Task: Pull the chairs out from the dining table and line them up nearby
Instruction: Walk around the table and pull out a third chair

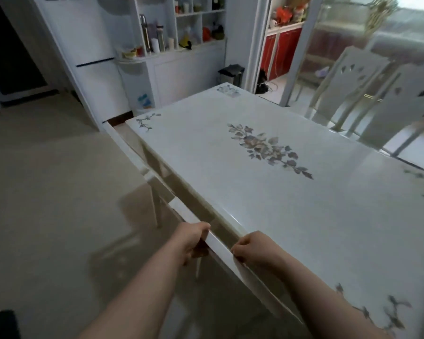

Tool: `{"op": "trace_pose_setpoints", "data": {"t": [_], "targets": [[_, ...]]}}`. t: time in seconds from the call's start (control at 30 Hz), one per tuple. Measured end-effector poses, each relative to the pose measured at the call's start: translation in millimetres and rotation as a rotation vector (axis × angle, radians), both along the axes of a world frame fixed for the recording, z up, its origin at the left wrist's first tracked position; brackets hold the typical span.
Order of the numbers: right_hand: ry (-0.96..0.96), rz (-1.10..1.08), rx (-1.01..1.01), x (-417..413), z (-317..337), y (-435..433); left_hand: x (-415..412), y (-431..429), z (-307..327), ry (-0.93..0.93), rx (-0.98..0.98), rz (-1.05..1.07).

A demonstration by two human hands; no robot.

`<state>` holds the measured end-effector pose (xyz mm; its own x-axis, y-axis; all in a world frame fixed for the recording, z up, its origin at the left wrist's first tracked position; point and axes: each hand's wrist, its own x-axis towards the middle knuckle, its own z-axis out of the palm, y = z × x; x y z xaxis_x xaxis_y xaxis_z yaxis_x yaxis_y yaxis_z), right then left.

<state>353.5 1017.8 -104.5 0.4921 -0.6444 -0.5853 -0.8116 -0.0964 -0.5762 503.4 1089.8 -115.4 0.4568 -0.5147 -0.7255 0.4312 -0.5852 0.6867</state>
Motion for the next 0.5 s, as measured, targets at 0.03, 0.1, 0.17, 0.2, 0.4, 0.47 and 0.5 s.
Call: {"op": "trace_pose_setpoints", "data": {"t": [0.03, 0.1, 0.17, 0.2, 0.4, 0.47, 0.5], "targets": [[0.011, -0.033, -0.007, 0.8, 1.0, 3.5, 3.3, 0.9, 0.2, -0.001, 0.001, -0.038], [0.015, -0.154, -0.018, 6.5, 3.5, 18.7, 17.1, 6.5, -0.9, 0.002, 0.004, -0.154], [-0.022, -0.28, -0.041, 9.1, 8.2, 33.5, 28.3, 11.0, -3.3, 0.01, -0.008, -0.226], [-0.059, -0.356, -0.058, 8.9, 10.0, 39.4, 31.8, 13.1, -2.7, 0.014, -0.018, -0.25], [-0.415, -0.796, -0.114, 9.4, 29.2, 85.3, 37.1, 23.2, -3.1, 0.049, -0.061, -0.32], [-0.495, -0.889, -0.076, 9.7, 36.5, 98.8, 32.3, 24.2, -3.0, 0.062, -0.08, -0.328], [-0.522, -0.919, -0.054, 10.4, 38.3, 103.9, 30.0, 24.2, -3.9, 0.062, -0.085, -0.331]]}}
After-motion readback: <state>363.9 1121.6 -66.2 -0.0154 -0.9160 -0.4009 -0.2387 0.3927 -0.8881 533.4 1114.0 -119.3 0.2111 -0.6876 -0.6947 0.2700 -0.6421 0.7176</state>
